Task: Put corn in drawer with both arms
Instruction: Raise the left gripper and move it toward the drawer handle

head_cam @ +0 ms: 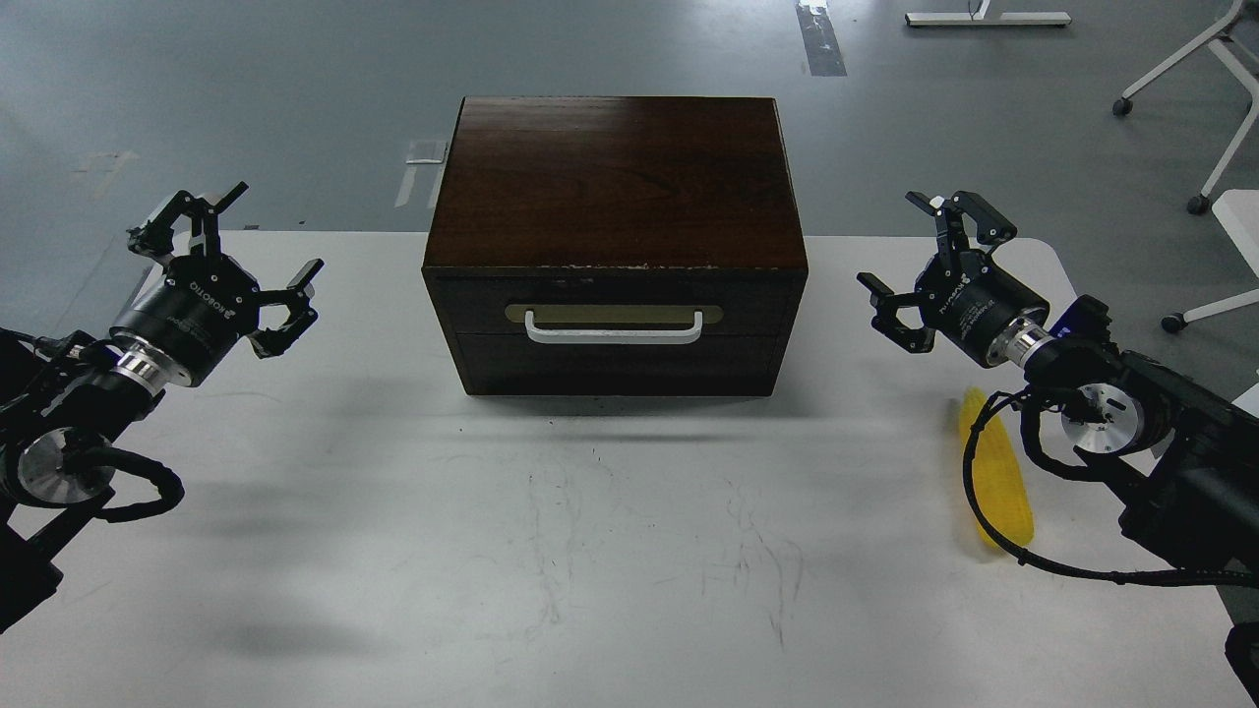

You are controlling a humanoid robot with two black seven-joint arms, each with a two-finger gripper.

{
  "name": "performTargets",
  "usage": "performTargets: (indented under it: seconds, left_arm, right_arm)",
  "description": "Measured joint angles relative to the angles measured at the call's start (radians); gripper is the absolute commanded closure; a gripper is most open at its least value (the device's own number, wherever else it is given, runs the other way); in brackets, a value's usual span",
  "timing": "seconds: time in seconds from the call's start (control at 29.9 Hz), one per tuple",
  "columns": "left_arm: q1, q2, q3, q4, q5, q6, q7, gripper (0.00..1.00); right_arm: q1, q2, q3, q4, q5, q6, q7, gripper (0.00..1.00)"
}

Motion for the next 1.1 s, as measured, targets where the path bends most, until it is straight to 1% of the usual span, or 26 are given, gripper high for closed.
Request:
performTargets:
  seconds: [0.27,0.43,0.53,0.67,0.77,0.9,1.0,1.1]
  left_arm:
    - [0.003,0.002,-0.004,0.005,-0.001,0.000,0.000,0.02]
    - [-0.020,0.034,-0.003,0.010,0.002,0.000,-0.002,0.02]
    - [-0.086,0.080,0.000,0.013,0.047,0.000,-0.006,0.02]
    - [-0.176,0.132,-0.002,-0.007,0.250,0.000,-0.008,0.02]
    - [-0.242,0.170,-0.006,-0.085,0.453,0.000,-0.019,0.02]
    - [-0.332,0.196,-0.007,-0.243,0.710,0.000,-0.062,0.02]
    - [-0.413,0.185,-0.005,-0.353,0.919,0.000,-0.077,0.02]
    - [-0.477,0.145,0.006,-0.421,1.098,0.000,-0.082,0.02]
  right_arm:
    - [0.008,0.007,0.000,-0.010,0.000,0.000,0.002,0.00]
    - [0.009,0.001,0.000,-0.010,0.000,0.000,0.004,0.00]
    - [0.010,-0.006,0.000,-0.010,0.000,0.000,0.005,0.00]
    - [0.010,-0.016,0.002,-0.010,0.000,0.000,0.007,0.00]
    - [0.010,-0.025,0.004,-0.010,0.000,0.000,0.007,0.00]
    - [0.011,-0.037,0.010,-0.010,0.000,0.000,0.008,0.00]
    - [0.013,-0.042,0.011,-0.010,0.000,0.000,0.009,0.00]
    - [0.013,-0.044,0.012,-0.010,0.000,0.000,0.010,0.00]
